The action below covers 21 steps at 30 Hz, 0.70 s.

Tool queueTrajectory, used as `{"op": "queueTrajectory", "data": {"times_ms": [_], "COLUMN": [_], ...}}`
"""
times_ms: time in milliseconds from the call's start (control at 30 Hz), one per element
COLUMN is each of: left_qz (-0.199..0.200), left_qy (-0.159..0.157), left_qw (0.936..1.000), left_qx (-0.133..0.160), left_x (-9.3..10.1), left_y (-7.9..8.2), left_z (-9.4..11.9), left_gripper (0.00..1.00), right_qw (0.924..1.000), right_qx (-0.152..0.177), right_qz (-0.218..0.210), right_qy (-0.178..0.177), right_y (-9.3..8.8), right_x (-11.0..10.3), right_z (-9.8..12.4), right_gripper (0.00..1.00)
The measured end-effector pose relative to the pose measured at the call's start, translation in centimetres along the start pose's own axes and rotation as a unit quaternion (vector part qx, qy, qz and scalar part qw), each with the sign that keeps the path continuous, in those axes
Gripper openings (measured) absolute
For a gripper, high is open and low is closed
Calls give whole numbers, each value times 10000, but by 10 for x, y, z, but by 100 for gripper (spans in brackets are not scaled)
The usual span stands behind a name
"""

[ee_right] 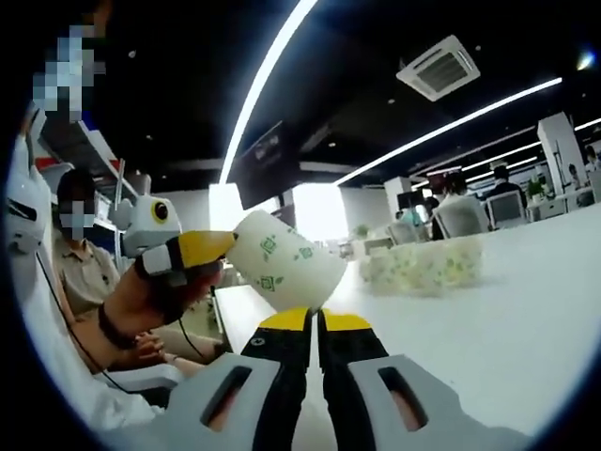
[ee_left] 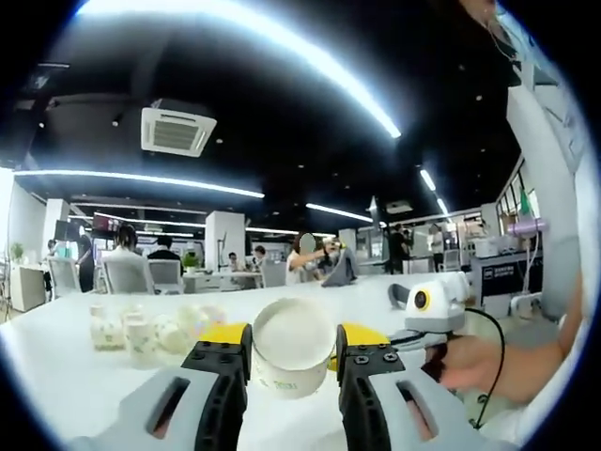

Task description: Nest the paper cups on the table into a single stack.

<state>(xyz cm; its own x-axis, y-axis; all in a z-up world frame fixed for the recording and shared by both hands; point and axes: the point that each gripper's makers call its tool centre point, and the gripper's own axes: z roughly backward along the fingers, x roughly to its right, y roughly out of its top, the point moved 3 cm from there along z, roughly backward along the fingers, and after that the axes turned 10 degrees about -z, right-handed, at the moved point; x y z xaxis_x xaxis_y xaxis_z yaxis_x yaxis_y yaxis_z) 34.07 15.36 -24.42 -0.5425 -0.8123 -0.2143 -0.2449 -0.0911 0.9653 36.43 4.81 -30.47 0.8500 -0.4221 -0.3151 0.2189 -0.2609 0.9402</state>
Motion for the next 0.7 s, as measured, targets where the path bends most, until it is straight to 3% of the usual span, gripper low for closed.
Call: {"op": "queueTrajectory", "data": {"times_ms": [200, 267, 700], "left_qz": [222, 279, 548], "left_qy": [-79, -83, -73], "left_qw": [9995, 9993, 9953], "left_qx": [-209, -241, -794], "left_x": [1, 1, -3], "left_y": [-10, -12, -36], "left_z": [-1, -2, -4], "left_gripper": [40, 42, 52], "right_qw": [9997, 9989, 9945], "right_qx": [63, -39, -45], "right_qz": [155, 382, 990], "right_qy": [-180, -279, -342], "right_y": [5, 4, 9], "right_x": [4, 5, -3], "right_z": [3, 3, 1], "right_gripper": [1, 1, 1]}}
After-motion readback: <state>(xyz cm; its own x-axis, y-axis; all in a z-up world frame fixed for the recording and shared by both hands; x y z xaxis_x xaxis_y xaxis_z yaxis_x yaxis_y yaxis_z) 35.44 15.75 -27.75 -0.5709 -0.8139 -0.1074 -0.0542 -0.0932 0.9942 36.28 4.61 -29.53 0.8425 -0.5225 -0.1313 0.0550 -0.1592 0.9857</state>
